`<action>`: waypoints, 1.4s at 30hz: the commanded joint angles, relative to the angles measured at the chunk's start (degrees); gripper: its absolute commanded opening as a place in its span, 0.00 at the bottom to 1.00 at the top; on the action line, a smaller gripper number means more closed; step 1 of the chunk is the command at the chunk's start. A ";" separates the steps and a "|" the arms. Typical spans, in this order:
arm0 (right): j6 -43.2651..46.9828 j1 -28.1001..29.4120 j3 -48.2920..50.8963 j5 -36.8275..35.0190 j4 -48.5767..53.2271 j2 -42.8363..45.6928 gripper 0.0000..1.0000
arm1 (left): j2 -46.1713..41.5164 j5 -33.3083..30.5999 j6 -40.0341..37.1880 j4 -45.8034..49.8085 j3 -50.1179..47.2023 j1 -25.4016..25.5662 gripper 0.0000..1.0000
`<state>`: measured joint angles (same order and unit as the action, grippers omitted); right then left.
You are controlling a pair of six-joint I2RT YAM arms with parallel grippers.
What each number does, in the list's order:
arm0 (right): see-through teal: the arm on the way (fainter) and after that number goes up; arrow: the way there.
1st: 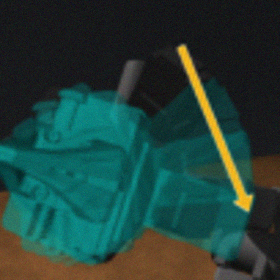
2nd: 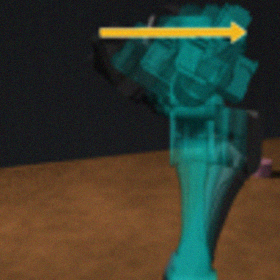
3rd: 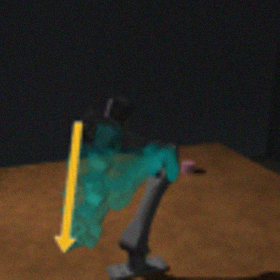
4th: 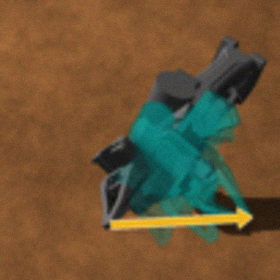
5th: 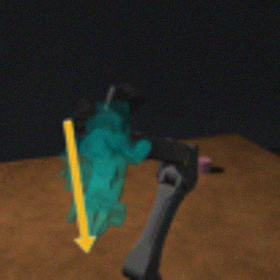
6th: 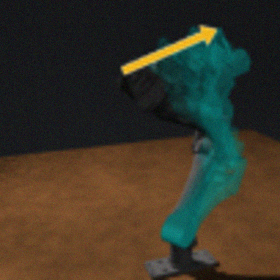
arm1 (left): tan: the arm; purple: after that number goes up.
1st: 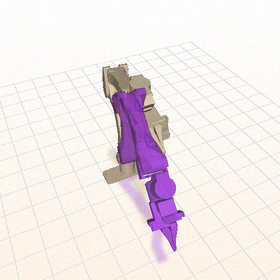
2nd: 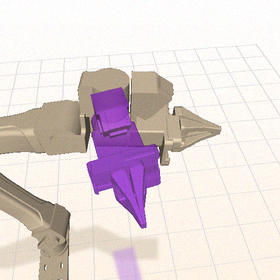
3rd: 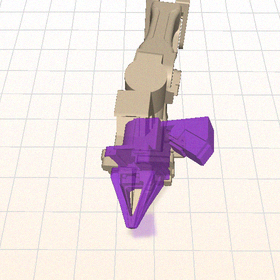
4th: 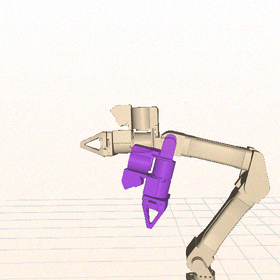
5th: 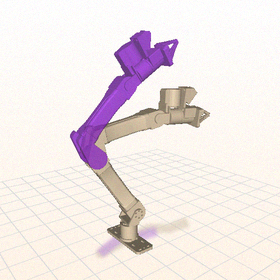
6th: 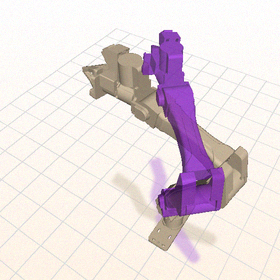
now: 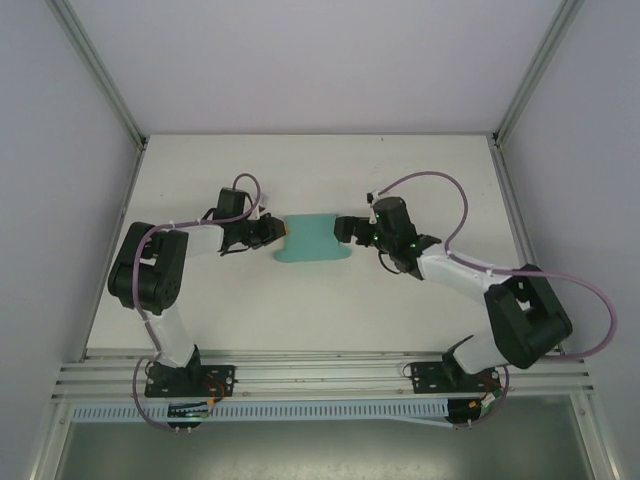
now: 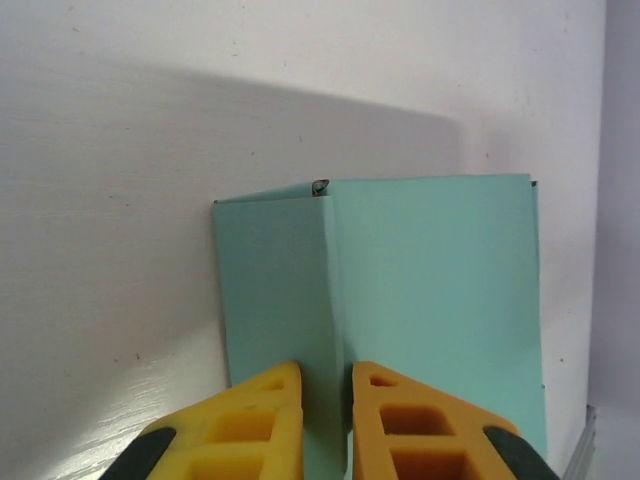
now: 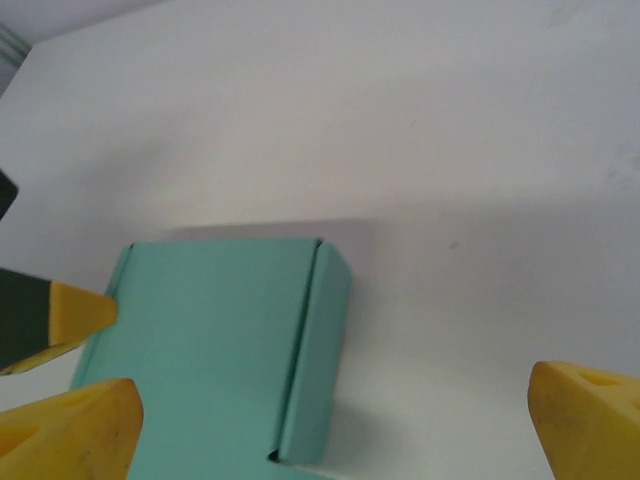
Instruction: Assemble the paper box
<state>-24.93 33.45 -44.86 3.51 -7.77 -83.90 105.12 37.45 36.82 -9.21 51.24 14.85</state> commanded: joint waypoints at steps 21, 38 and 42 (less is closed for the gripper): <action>-17.49 -4.65 -10.29 33.87 -11.63 -23.10 0.90 | 2.59 5.87 2.41 -4.12 -7.12 -4.30 0.00; -20.03 -7.13 -12.97 42.24 -19.70 -25.85 0.35 | -3.05 8.69 -8.38 -2.70 0.50 -4.22 0.33; -20.80 -8.11 -13.45 41.59 -15.24 -22.97 0.35 | -10.44 5.53 -20.78 0.45 3.29 -2.59 0.98</action>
<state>-44.47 26.26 -58.17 43.64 -24.34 -110.80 101.12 44.71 26.83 -11.18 51.05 10.94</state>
